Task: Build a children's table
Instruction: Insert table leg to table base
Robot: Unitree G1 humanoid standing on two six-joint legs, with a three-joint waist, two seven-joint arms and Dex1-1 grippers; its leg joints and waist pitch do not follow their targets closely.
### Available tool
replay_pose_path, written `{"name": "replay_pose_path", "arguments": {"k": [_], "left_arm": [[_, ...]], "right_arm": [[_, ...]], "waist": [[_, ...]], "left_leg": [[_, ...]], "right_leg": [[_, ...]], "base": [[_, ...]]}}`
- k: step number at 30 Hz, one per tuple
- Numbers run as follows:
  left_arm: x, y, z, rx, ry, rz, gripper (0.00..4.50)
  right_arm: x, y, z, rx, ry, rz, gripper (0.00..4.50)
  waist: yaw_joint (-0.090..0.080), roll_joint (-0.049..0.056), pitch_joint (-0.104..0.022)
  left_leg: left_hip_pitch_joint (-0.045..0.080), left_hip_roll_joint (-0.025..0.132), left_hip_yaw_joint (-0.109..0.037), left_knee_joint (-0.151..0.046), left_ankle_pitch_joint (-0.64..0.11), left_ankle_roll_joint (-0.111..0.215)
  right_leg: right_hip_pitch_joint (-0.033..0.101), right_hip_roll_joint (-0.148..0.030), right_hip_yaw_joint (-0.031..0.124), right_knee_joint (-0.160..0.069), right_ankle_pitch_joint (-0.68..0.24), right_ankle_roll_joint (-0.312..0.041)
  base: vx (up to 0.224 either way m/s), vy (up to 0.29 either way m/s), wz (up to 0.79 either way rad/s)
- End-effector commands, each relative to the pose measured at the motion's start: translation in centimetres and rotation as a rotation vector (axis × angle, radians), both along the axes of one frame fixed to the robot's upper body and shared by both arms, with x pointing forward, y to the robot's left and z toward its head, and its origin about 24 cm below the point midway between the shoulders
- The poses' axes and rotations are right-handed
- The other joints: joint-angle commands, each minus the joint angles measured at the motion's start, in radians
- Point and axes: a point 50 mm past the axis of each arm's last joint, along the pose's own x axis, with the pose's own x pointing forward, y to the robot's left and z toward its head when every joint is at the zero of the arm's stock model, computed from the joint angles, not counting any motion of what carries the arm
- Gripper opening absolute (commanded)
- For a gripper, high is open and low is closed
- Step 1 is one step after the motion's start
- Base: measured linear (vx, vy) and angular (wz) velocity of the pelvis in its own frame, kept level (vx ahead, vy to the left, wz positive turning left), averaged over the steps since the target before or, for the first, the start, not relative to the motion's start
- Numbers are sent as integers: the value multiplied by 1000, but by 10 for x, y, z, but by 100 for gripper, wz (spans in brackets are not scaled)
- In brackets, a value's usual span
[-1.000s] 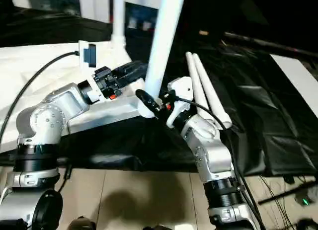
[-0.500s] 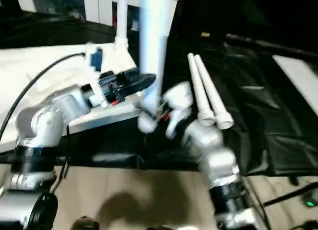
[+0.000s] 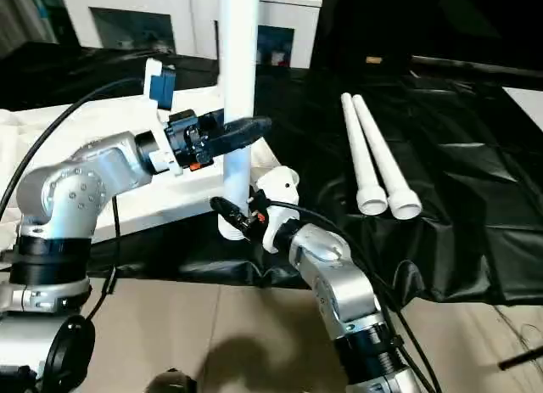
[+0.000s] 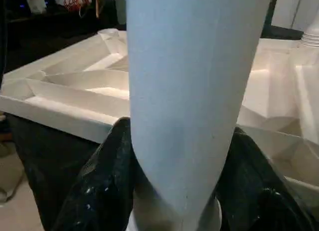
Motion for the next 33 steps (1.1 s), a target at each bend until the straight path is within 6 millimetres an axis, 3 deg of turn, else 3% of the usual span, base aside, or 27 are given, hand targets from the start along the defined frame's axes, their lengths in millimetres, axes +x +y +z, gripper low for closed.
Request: {"name": "replay_pose_path", "arguments": {"k": [1, 3, 4, 6, 7, 8, 10, 11, 12, 14, 16, 17, 18, 19, 20, 22, 23, 24, 27, 29, 33], "left_arm": [[-5, -8, 14, 2, -27, -38, 342], [-4, -8, 12, 14, -24, -20, 327], [-2, -7, 7, 30, -21, 6, 298], [0, -6, 0, 56, -24, 30, 303], [1, -6, -4, 72, -25, 43, 303], [2, -6, -7, 88, -25, 55, 296], [3, -5, -10, 99, -26, 63, 261], [3, -5, -10, 100, -25, 66, 255], [6, -2, -9, 95, -25, 89, 259], [9, 0, -8, 93, -27, 107, 231], [14, 2, -6, 85, -17, 126, 217], [14, 2, -6, 85, -17, 126, 214], [18, 2, -5, 89, -14, 140, 207], [19, 2, -4, 94, -13, 145, 201], [21, 1, -3, 101, -8, 153, 198], [26, 0, -2, 123, 4, 194, 193], [26, 0, -2, 123, 4, 194, 191], [33, -2, -2, 157, 27, 234, 186], [37, -6, 1, 178, 25, 247, 183], [38, -7, 3, 173, 25, 243, 182], [39, -12, 5, 175, 29, 234, 180]], "right_arm": [[3, -4, 2, 6, -9, -25, 185], [5, -6, 4, 13, -13, -35, 185], [6, -6, 6, 13, -19, -35, 185], [7, -5, 9, 14, -27, -33, 185], [7, -5, 11, 15, -32, -28, 185], [7, -4, 13, 16, -37, -23, 185], [7, -3, 15, 21, -40, -16, 185], [7, -3, 16, 21, -41, -14, 185], [8, -3, 17, 26, -44, -10, 185], [8, -3, 18, 31, -44, -9, 185], [9, -4, 21, 44, -46, -16, 185], [9, -4, 21, 45, -46, -16, 185], [12, -7, 24, 73, -46, -30, 185], [13, -8, 26, 88, -44, -34, 185], [14, -10, 29, 117, -36, -29, 185], [16, -14, 33, 172, -15, -30, 241], [16, -14, 33, 172, -15, -30, 255], [18, -22, 38, 210, 12, 0, 257], [26, -41, 45, 212, 43, 2, 288], [31, -51, 48, 198, 80, 1, 299], [34, -61, 53, 179, 168, 63, 300]], "waist": [[6, 26, -87], [17, 33, -90], [15, 30, -90], [18, 32, -93], [14, 20, -92], [15, 24, -93], [9, 17, -92], [9, 21, -92], [6, 4, -93], [6, 8, -93], [2, -8, -93], [2, -4, -93], [0, -12, -93], [3, -8, -94], [0, -16, -94], [-1, -16, -93], [0, -18, -94], [0, -27, -94], [2, -31, -94], [5, -24, -98], [6, -27, -101]], "left_leg": [[10, 2, -6, -68, -298, -38], [5, 1, -5, -63, -255, -27], [3, 0, -2, -62, -240, -23], [1, 0, -3, -61, -219, -21], [0, 1, -1, -63, -213, -18], [0, 1, -3, -64, -206, -18], [1, 1, 0, -65, -208, -18], [1, 1, -1, -65, -209, -19], [0, 2, 2, -65, -187, -13], [0, 2, 2, -65, -180, -15], [0, 2, 6, -64, -167, -10], [0, 1, 5, -64, -163, -11], [0, 1, 8, -63, -159, -10], [4, 2, 7, -63, -159, -11], [2, 3, 6, -63, -152, -10], [2, 3, 7, -63, -152, -9], [4, 4, 6, -63, -156, -10], [4, 3, 8, -64, -153, -6], [2, 1, 9, -62, -143, -3], [6, 2, 9, -60, -130, -11], [0, 0, 11, -53, -102, -8]], "right_leg": [[52, -73, 46, -80, -179, -172], [51, -74, 48, -80, -163, -172], [51, -71, 48, -81, -158, -168], [52, -71, 48, -79, -153, -159], [52, -70, 48, -83, -155, -153], [52, -70, 46, -80, -164, -145], [50, -70, 47, -83, -185, -131], [49, -70, 47, -83, -194, -126], [51, -72, 48, -83, -192, -117], [48, -72, 47, -81, -190, -115], [48, -71, 48, -81, -171, -110], [48, -71, 48, -77, -167, -112], [46, -70, 48, -80, -167, -109], [45, -71, 48, -78, -166, -111], [48, -71, 47, -74, -145, -115], [47, -71, 47, -75, -141, -112], [46, -72, 47, -74, -132, -112], [49, -70, 47, -74, -123, -111], [53, -70, 48, -75, -120, -97], [52, -70, 48, -72, -96, -108], [58, -72, 46, -66, -28, -149]], "base": [[0, 0, 0], [0, 0, 0], [0, 0, 0], [0, 0, 0], [0, 0, 0], [0, 0, 0], [0, 0, 0], [0, 0, 0], [0, 0, 0], [0, 0, 0], [0, 0, 0], [0, 0, 0], [0, 0, 0], [0, 0, 0], [0, 0, 0], [0, 0, 0], [0, 0, 0], [0, 0, 0], [0, 0, 0], [0, 0, 0], [0, 0, 0]]}}
